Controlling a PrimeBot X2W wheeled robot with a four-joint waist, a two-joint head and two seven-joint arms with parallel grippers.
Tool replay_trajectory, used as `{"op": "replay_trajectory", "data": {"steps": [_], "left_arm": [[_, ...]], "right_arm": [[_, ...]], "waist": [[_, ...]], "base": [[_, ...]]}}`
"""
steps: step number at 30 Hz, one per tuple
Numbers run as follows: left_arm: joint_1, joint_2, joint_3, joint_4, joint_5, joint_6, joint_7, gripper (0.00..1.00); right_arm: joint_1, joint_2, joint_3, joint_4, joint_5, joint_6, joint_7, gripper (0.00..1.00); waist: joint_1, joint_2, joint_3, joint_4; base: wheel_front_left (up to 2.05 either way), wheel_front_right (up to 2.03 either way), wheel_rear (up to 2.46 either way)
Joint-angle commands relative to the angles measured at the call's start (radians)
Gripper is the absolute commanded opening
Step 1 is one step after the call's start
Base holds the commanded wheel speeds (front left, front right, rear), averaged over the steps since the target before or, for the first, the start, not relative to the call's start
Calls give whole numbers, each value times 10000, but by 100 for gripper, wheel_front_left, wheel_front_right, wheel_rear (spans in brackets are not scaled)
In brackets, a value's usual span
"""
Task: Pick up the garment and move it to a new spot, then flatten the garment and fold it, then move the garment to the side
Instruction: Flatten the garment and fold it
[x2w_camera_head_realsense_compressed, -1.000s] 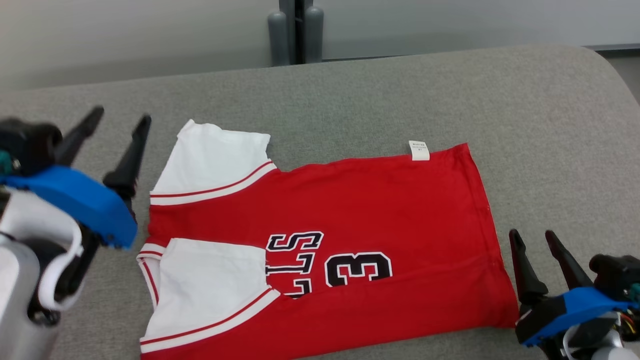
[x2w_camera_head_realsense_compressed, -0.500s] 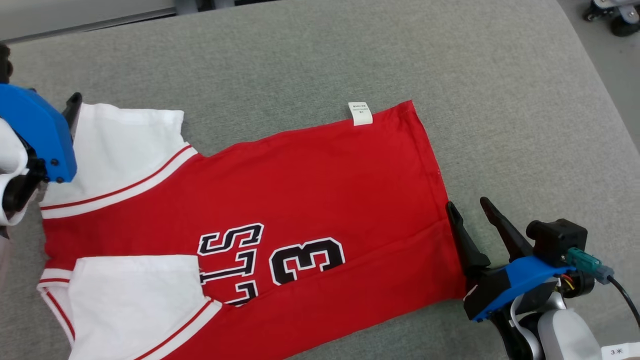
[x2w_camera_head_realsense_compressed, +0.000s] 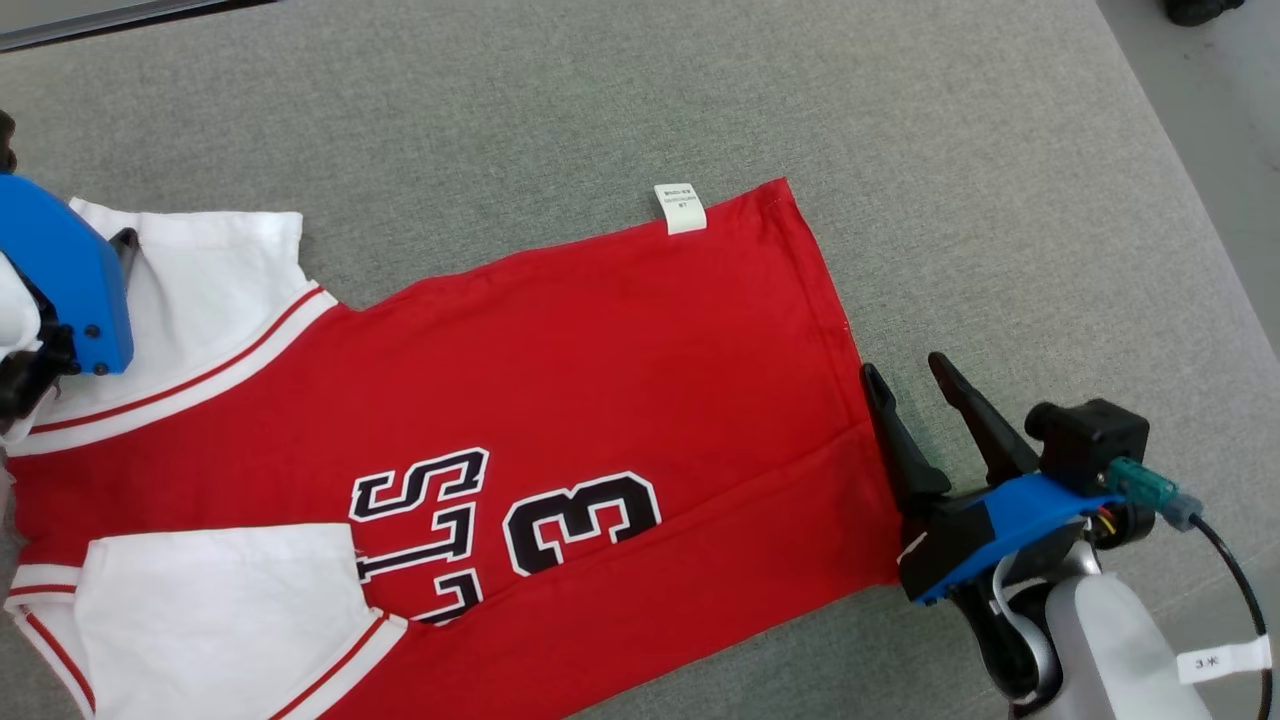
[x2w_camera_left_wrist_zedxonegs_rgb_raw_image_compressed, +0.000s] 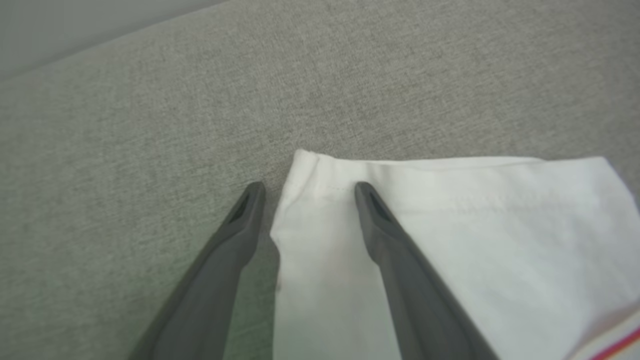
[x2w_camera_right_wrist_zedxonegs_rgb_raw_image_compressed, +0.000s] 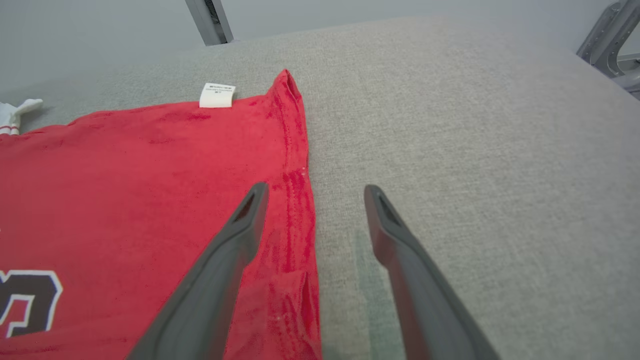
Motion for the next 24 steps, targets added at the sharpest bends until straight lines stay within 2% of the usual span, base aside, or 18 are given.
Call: {"op": "replay_trajectory", "data": {"steps": [1,2,3,9,19,20,22,24], "left_arm": [[13,-257,-79,136,-74,-45,-15,38],[-60,-285,-122,102,-20,-72,-95,16],[-135,-284,-177,95,63,-85,-160,0],[-668,-551,-283,-3,269,-109,-788,0],[-910,-1094,-647,-363,162,-538,-1734,0],[-892,-1135,-683,-397,137,-579,-1813,0],[-863,-1185,-773,-468,111,-629,-1952,0],[-825,-1255,-871,-522,68,-672,-2081,0]], "right_arm": [[-523,-18,11,-9,-141,1,52,100],[-733,-18,-36,8,-270,1,111,100],[-954,-16,-78,50,-514,1,191,100],[-2690,-18,-203,831,-1316,1,1103,100],[-5162,-86,-1186,3797,-2307,1,2808,100],[-5299,-95,-1226,4031,-2260,1,2967,95],[-5509,-178,-1317,4439,-2245,1,3228,50],[-5645,-215,-1398,4738,-2222,1,3362,38]], "waist": [[0,-1,42,48],[0,-1,49,97],[0,-1,50,153],[0,-1,64,697],[0,-1,84,1815],[0,-1,72,1883],[0,-1,47,1988],[0,-1,8,2061]], "base": [[0,0,0],[0,0,0],[0,0,0],[0,0,0],[0,0,0],[0,0,0],[0,0,0],[0,0,0]]}}
